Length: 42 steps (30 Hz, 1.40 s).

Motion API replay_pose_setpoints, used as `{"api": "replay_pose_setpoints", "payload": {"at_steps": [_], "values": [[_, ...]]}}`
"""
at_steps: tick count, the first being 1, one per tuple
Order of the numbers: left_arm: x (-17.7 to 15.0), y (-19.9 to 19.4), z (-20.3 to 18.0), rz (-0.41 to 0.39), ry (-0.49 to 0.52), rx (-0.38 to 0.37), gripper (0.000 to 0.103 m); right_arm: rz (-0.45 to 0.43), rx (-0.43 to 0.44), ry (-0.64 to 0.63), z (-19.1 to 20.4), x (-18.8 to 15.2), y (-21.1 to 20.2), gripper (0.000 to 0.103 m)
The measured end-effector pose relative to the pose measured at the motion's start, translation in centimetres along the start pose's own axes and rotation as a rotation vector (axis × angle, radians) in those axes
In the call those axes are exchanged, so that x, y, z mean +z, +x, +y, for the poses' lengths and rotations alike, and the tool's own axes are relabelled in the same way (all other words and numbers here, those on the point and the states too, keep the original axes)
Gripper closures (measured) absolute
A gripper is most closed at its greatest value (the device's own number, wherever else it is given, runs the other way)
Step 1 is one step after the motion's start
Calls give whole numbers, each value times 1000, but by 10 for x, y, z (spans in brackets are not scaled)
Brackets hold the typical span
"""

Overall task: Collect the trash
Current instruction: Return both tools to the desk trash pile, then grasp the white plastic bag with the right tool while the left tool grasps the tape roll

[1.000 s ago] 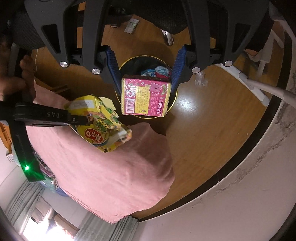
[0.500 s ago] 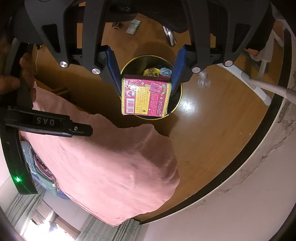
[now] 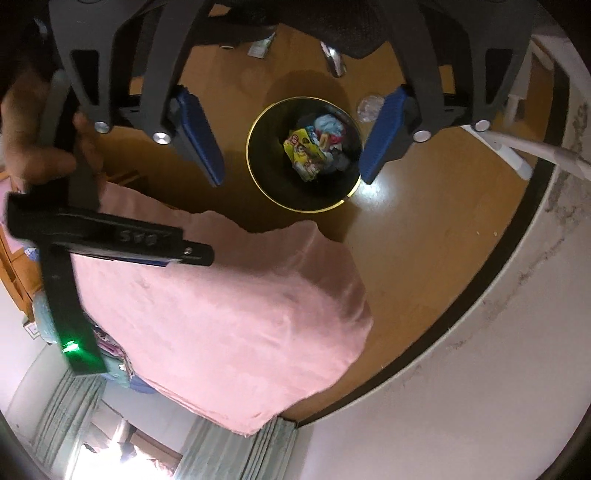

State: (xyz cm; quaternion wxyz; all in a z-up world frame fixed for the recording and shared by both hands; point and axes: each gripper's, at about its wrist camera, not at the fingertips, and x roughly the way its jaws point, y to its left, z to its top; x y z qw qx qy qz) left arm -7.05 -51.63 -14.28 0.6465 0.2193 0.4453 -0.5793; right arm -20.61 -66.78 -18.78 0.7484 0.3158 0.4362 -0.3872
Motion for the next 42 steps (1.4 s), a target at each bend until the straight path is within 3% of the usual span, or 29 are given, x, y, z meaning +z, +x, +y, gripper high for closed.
{"api": "replay_pose_setpoints", "payload": {"at_steps": [3,7,10,13,16,22,26,30,34,36,38,42], "values": [[-3,-34,-1,-48,8,47,13,-38,-19,-29,6,1,-9,31],[-12,-98,12,-118,-30,117,11,-138,-34,-92,27,2,-36,29],[-29,-156,36,-178,-77,167,10,-206,6,-129,54,0,-65,27],[-53,-216,72,-250,-121,249,9,-251,103,-199,100,-6,-98,26],[-84,-268,119,-294,-194,362,9,-243,248,-342,168,-20,-122,26],[-173,-356,231,-310,-462,579,9,-134,546,-685,341,-69,-150,26],[-239,-400,280,-324,-643,677,9,-21,709,-887,457,-113,-159,26],[-295,-424,306,-324,-778,697,9,73,760,-968,532,-138,-153,30],[-327,-434,320,-315,-835,715,9,130,777,-978,585,-154,-149,31],[-335,-434,324,-308,-848,717,9,174,791,-961,603,-154,-142,31],[-340,-434,331,-302,-855,712,9,187,753,-931,614,-152,-130,33],[-331,-429,345,-296,-835,694,9,268,732,-878,626,-152,-107,48]]}}
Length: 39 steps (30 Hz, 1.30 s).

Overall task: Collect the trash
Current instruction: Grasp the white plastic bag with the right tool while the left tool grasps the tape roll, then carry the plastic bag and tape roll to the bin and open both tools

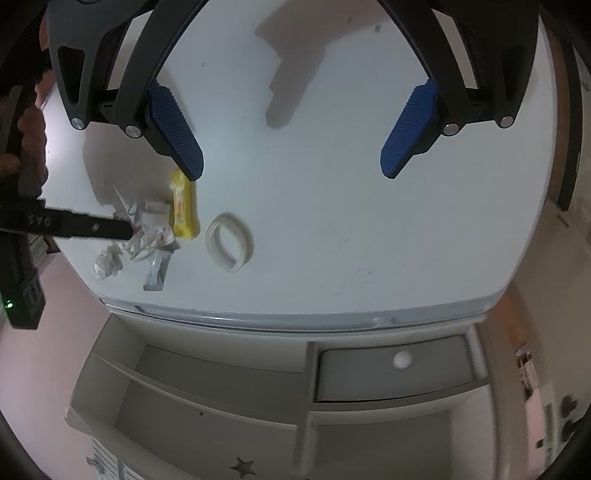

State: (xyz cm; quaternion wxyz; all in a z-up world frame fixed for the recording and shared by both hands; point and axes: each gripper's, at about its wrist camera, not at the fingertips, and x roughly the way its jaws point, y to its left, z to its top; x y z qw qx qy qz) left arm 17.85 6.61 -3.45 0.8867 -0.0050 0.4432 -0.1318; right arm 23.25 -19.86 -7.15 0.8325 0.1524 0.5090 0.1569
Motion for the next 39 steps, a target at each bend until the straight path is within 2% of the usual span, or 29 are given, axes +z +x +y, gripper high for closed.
{"api": "replay_pose_setpoints", "payload": {"at_steps": [2,3,6,10,16,18,24,26,27,31,34,39], "values": [[10,12,-7,7,26,-3,9,12,6,8,-2,-1,4,64],[17,19,-12,15,39,-7,9,17,10,9,-3,-1,5,82],[31,38,-21,25,55,-3,9,-16,40,28,-7,-2,-6,90],[46,58,-29,46,59,15,9,-70,41,13,-11,-4,-30,91],[56,78,-46,69,95,1,10,-78,26,7,-26,-14,-44,91],[57,81,-49,70,103,18,14,-86,12,9,-33,-21,-50,91],[56,86,-56,102,113,-5,43,-117,-19,11,-51,-44,-75,91],[55,85,-58,103,124,-1,64,-135,-38,12,-59,-56,-89,91],[55,85,-60,103,127,-1,66,-143,-44,15,-62,-61,-94,91],[53,80,-61,95,98,9,68,-184,-81,47,-82,-88,-123,91],[51,68,-71,84,91,-13,68,-228,-127,95,-106,-113,-153,91],[45,40,-120,34,148,-68,68,-335,-300,213,-163,-159,-214,91]]}}
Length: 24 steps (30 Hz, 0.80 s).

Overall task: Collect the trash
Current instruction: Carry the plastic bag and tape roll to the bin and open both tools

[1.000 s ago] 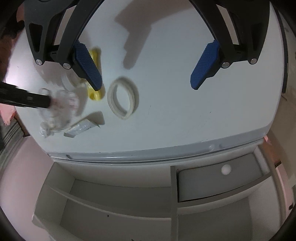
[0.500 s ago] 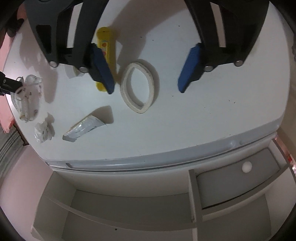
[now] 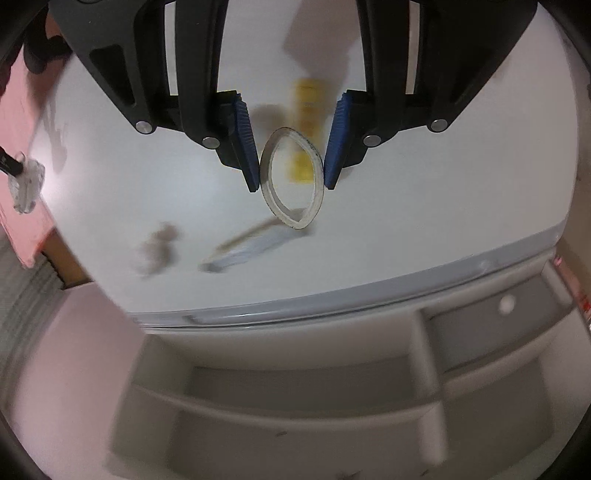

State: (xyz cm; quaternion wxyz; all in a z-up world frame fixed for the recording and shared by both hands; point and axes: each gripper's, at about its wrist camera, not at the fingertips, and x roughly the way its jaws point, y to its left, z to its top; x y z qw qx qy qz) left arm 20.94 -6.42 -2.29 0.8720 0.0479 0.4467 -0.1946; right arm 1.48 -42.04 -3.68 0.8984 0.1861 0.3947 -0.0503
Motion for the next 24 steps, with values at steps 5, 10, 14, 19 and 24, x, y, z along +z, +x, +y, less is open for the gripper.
{"api": "replay_pose_setpoints", "payload": {"at_steps": [5,10,14,19,24], "values": [[-2,-20,-84,-47,114,-93,68,-65,-214,123,-89,-27,-41,91],[-17,-27,-200,-49,270,-269,68,-28,-402,267,-179,-67,-51,91],[-43,-18,-288,-16,391,-392,68,54,-467,345,-229,-91,-39,91],[-86,15,-388,67,529,-521,68,176,-498,408,-274,-120,-22,91],[-127,56,-442,171,632,-582,68,253,-477,492,-303,-138,-12,91]]}}
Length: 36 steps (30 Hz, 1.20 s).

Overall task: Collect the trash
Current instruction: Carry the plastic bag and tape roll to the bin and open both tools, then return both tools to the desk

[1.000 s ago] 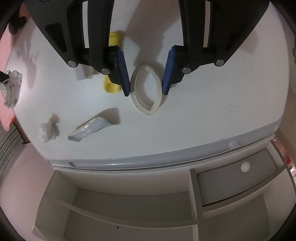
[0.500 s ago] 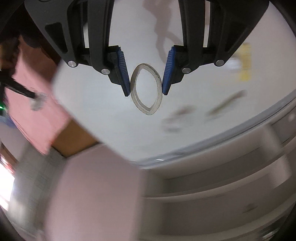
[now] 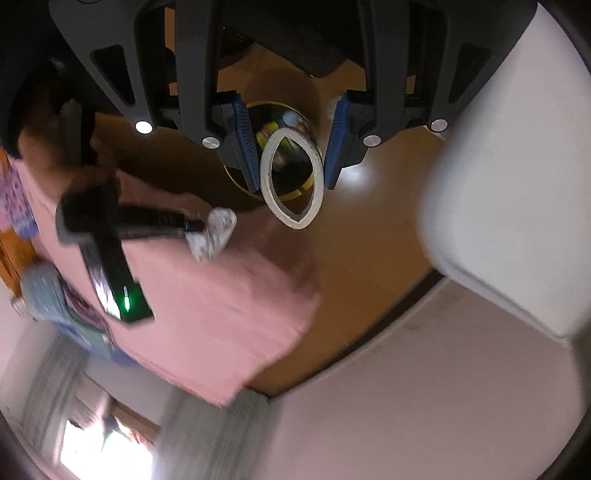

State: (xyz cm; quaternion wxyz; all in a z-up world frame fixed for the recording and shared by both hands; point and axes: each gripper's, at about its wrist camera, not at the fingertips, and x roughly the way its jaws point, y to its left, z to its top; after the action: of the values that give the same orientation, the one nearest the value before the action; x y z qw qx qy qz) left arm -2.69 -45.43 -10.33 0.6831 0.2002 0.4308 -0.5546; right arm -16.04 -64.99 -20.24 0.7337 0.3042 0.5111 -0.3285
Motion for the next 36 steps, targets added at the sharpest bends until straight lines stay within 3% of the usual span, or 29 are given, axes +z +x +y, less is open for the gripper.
{"api": "replay_pose_setpoints", "payload": {"at_steps": [8,20,23,24,25,36], "values": [[-6,60,4,103,-28,-45,68,83,-4,22,-15,-4,22,91],[-8,88,-6,162,-49,-37,68,105,-4,3,-15,1,24,90],[-8,88,-8,166,-47,-37,68,114,-6,-2,-16,2,27,68],[-8,89,-8,165,-49,-34,68,114,-7,-6,-16,4,30,52],[-8,90,-8,165,-51,-34,68,107,-9,-8,-16,5,29,48],[-4,90,-21,163,-42,-50,68,34,-2,29,-24,6,14,47]]}}
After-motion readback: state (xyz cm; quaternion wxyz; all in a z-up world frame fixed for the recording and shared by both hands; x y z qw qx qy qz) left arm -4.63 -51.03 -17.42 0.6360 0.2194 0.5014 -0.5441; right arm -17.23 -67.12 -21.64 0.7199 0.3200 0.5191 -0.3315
